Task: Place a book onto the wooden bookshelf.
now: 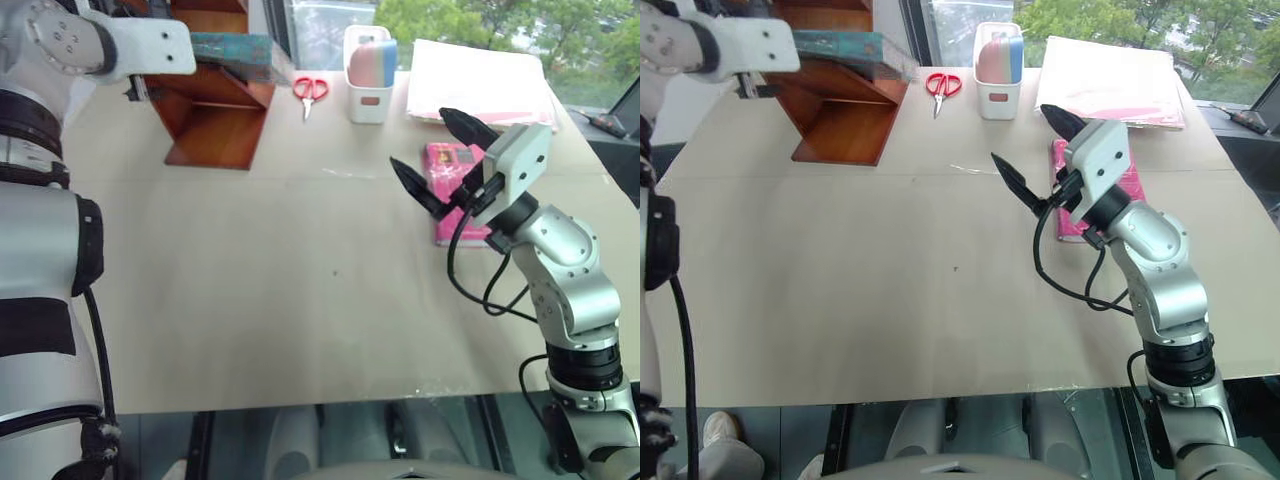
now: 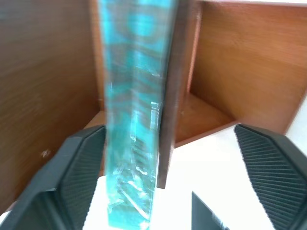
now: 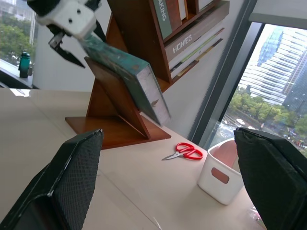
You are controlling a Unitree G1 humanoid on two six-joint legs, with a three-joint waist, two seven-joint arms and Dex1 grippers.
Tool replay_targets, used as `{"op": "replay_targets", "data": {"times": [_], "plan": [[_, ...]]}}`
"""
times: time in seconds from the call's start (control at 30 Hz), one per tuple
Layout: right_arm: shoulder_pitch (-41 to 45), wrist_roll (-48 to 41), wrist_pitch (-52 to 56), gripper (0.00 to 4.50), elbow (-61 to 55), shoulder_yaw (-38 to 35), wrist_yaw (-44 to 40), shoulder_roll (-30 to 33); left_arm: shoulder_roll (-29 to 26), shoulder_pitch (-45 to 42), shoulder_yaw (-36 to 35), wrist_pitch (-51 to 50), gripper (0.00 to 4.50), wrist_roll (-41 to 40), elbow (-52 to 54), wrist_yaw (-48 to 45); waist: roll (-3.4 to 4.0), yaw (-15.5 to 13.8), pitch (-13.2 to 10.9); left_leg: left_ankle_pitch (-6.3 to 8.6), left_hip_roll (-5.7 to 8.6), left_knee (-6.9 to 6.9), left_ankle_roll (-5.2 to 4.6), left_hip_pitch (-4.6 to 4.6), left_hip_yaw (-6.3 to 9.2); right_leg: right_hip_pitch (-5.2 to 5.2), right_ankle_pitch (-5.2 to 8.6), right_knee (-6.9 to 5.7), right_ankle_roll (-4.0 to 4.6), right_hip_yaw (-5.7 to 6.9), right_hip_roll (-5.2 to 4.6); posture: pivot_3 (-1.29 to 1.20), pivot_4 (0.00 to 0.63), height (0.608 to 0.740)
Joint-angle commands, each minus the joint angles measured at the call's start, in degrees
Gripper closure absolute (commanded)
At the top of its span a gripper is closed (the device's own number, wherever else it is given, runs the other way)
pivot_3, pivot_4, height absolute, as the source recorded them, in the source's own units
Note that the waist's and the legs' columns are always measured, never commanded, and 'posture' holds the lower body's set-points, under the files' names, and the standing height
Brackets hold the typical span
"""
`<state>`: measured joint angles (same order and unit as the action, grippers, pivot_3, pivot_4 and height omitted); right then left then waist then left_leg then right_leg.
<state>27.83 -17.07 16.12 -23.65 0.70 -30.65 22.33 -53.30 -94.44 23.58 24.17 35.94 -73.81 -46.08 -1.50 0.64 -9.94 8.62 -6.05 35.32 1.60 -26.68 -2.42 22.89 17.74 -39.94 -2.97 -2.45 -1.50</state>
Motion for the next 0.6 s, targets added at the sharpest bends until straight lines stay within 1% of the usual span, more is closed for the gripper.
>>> {"op": "replay_targets", "data": {"times": [0.03, 0.1, 0.17, 0.2, 0.23, 0.27, 0.3, 0.33, 0.37, 0.43, 0.47, 0.53, 0.57, 0.6], "plan": [[-0.32, -1.39, -0.25, 0.0, -0.91, -2.0, -1.0, 1.25, -1.49, 1.6, -7.2, 1.75, 0.07, -10.03, 6.69, -8.94, 0.0, -0.12, 0.0, -0.02, -0.01, 0.0, 0.03, 0.0, 0.0, 0.0, 0.0, 0.0, 0.0, 0.01, 0.0, 0.0, 0.15, 0.74], [-1.07, -1.84, -0.16, 0.0, -0.48, -2.3, -1.76, 1.93, -0.42, 7.05, -13.96, -1.94, 0.07, -22.84, 16.36, -20.73, 0.0, -0.2, 0.0, -0.08, -0.01, 0.01, 0.13, 0.0, 0.0, -0.01, 0.0, -0.01, 0.0, 0.02, -0.01, 0.0, 0.15, 0.74], [-1.92, -2.19, -0.07, 0.0, -0.26, -2.58, -2.37, 2.61, 0.8, 15.36, -19.37, -13.4, 0.07, -35.78, 31.81, -29.75, 0.0, -0.2, 0.01, -0.13, -0.03, 0.07, 0.22, -0.01, 0.0, -0.05, -0.01, -0.05, 0.01, 0.04, -0.03, 0.0, 0.15, 0.74], [-2.54, -2.14, -0.08, 0.0, -0.14, -2.79, -2.66, 3.1, 1.51, 20.28, -21.48, -20.18, 0.07, -41.21, 40.68, -30.93, 0.02, 0.0, 0.02, -0.14, -0.05, 0.09, 0.23, 0.02, 0.0, -0.11, -0.01, -0.04, 0.01, 0.03, -0.03, 0.0, 0.15, 0.74], [-3.56, -1.69, -0.27, 0.0, -0.01, -2.94, -3.07, 3.92, 2.64, 26.32, -23.58, -28.71, 0.07, -46.45, 50.27, -30.03, -0.01, 0.0, 0.01, -0.14, -0.07, 0.13, 0.24, 0.06, 0.01, -0.19, -0.01, -0.07, 0.01, 0.02, -0.04, 0.0, 0.15, 0.74], [-4.48, -1.28, -0.46, 0.0, 0.02, -3.03, -3.41, 4.6, 3.75, 31.37, -24.89, -34.68, 0.07, -49.85, 57.77, -28.2, 0.03, 0.13, 0.03, -0.15, -0.08, 0.23, 0.24, 0.05, 0.07, -0.19, -0.01, -0.12, 0.01, 0.07, -0.02, 0.0, 0.15, 0.74], [-5.32, -1.04, -0.5, 0.0, -0.03, -3.17, -3.61, 5.04, 5.05, 35.85, -25.71, -38.52, 0.07, -51.97, 63.44, -25.93, 0.09, 0.2, 0.06, -0.15, -0.1, 0.29, 0.24, 0.06, 0.08, -0.22, -0.03, -0.14, 0.01, 0.02, 0.03, 0.0, 0.15, 0.74], [-6.06, -1.12, -0.28, 0.0, -0.11, -3.35, -3.52, 5.28, 6.79, 39.79, -26.28, -41.15, 0.07, -53.03, 68.14, -22.99, 0.11, 0.26, 0.07, -0.15, -0.1, 0.34, 0.23, 0.12, 0.05, -0.29, -0.02, -0.16, 0.01, -0.02, 0.01, 0.0, 0.15, 0.74], [-7.31, -0.91, -0.27, 0.0, -0.41, -3.22, -3.7, 5.87, 10.51, 43.66, -27.34, -44.33, 0.07, -54.04, 71.72, -17.45, 0.11, 0.24, 0.07, -0.15, -0.11, 0.34, 0.23, 0.22, 0.04, -0.37, -0.02, -0.15, 0.01, -0.04, 0.02, 0.0, 0.15, 0.74], [-9.62, -0.38, -0.11, 0.0, -1.14, -2.73, -3.8, 6.83, 16.4, 51.22, -27.1, -46.64, 0.07, -53.2, 78.02, -9.16, 0.21, 0.05, 0.14, -0.14, -0.12, 0.38, 0.22, 0.25, 0.07, -0.39, -0.02, -0.21, 0.01, -0.03, 0.06, 0.0, 0.15, 0.74], [-10.48, -0.24, 0.38, 0.0, -1.55, -2.63, -3.59, 7.1, 19.65, 54.25, -27.89, -48.71, 0.45, -53.85, 79.89, -5.08, 0.21, 0.04, 0.13, -0.02, -0.12, 0.52, 0.02, 0.45, 0.07, -0.57, -0.01, -0.37, 0.01, -0.04, 0.07, 0.0, 0.15, 0.74], [-12.44, -0.27, 1.58, 0.0, -2.28, -2.85, -3.22, 7.5, 23.43, 59.5, -28.36, -50.56, 0.68, -54.41, 82.59, -0.6, 0.18, 0.12, 0.12, 0.01, -0.14, 0.63, -0.03, 0.47, 0.13, -0.57, -0.01, -0.5, 0.01, -0.03, 0.15, 0.0, 0.15, 0.74], [-15.19, 0.02, 1.73, 0.0, -2.94, -3.25, -3.7, 8.44, 25.28, 63.31, -28.91, -50.53, 1.17, -54.5, 83.8, 1.72, 0.19, 0.13, 0.13, 0.02, -0.14, 0.76, -0.04, 0.54, 0.12, -0.6, -0.01, -0.68, 0.01, -0.08, 0.15, 0.0, 0.15, 0.74], [-18.0, 0.09, 1.86, 0.0, -3.72, -3.86, -4.29, 9.4, 26.34, 66.73, -29.49, -50.48, 1.4, -54.52, 84.97, 3.46, 0.18, 0.12, 0.12, 0.02, -0.13, 0.8, -0.05, 0.86, 0.08, -0.85, -0.01, -0.76, 0.01, -0.15, 0.15, 0.0, 0.15, 0.74]]}}
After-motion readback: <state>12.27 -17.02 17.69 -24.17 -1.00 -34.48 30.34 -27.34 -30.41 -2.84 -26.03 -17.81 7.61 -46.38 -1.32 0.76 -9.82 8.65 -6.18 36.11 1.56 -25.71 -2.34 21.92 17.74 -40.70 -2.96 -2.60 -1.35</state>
